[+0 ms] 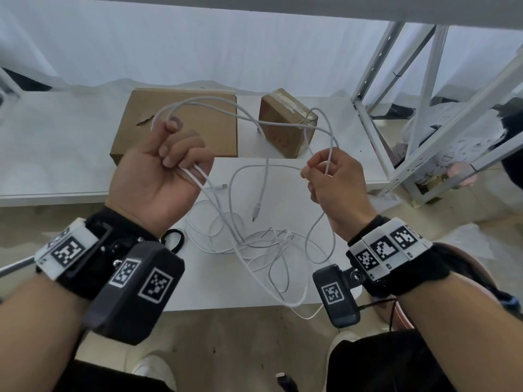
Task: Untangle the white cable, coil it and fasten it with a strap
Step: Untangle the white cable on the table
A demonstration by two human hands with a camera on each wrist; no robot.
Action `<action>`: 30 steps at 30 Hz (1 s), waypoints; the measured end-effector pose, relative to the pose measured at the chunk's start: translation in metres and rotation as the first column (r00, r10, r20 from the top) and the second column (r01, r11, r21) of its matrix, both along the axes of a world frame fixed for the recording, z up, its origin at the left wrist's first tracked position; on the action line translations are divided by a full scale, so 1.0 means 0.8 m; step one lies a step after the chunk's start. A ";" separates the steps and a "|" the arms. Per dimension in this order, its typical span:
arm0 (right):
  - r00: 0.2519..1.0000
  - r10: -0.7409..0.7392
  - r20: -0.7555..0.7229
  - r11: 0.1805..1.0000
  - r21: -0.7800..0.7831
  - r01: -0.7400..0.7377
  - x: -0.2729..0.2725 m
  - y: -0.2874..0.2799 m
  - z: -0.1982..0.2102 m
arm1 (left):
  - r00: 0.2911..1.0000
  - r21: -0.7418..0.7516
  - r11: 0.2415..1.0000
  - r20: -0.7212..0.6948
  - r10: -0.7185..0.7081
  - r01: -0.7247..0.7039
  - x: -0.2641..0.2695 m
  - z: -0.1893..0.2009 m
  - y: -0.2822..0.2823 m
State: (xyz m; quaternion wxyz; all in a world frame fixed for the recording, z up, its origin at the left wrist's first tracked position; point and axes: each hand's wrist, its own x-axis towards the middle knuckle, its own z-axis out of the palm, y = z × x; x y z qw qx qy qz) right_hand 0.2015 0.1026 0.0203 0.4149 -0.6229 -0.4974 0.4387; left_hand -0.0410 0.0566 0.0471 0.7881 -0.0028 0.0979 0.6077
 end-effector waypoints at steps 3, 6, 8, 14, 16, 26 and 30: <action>0.999 0.043 0.016 0.999 -0.017 -0.043 -0.001 -0.001 0.002 | 0.998 -0.054 0.997 0.031 -0.049 0.051 -0.008 0.001 0.001; 0.991 0.102 0.087 0.995 -0.020 -0.101 -0.001 -0.002 0.001 | 0.998 -0.029 0.997 0.030 -0.064 0.065 -0.014 0.000 0.002; 0.981 0.132 0.139 0.991 -0.015 -0.131 -0.001 -0.002 0.000 | 0.999 -0.008 1.000 0.049 -0.015 0.016 -0.018 -0.001 0.003; 0.947 0.141 0.289 0.990 -0.022 -0.141 0.002 -0.002 -0.007 | 0.832 0.111 0.915 -0.385 0.398 -0.387 -0.014 0.012 0.007; 0.941 0.150 0.304 0.988 -0.022 -0.151 0.003 -0.003 -0.007 | 0.728 0.175 0.882 -0.506 0.462 -0.438 -0.007 0.021 0.006; 0.996 0.015 0.084 0.999 0.041 -0.018 0.011 0.004 -0.001 | 0.020 0.532 0.661 -0.771 0.637 -0.530 -0.011 0.017 0.011; 0.960 0.047 -0.277 0.998 -0.032 -0.058 0.007 0.005 0.014 | -0.255 0.566 0.803 -0.818 0.517 -0.188 -0.001 -0.003 0.010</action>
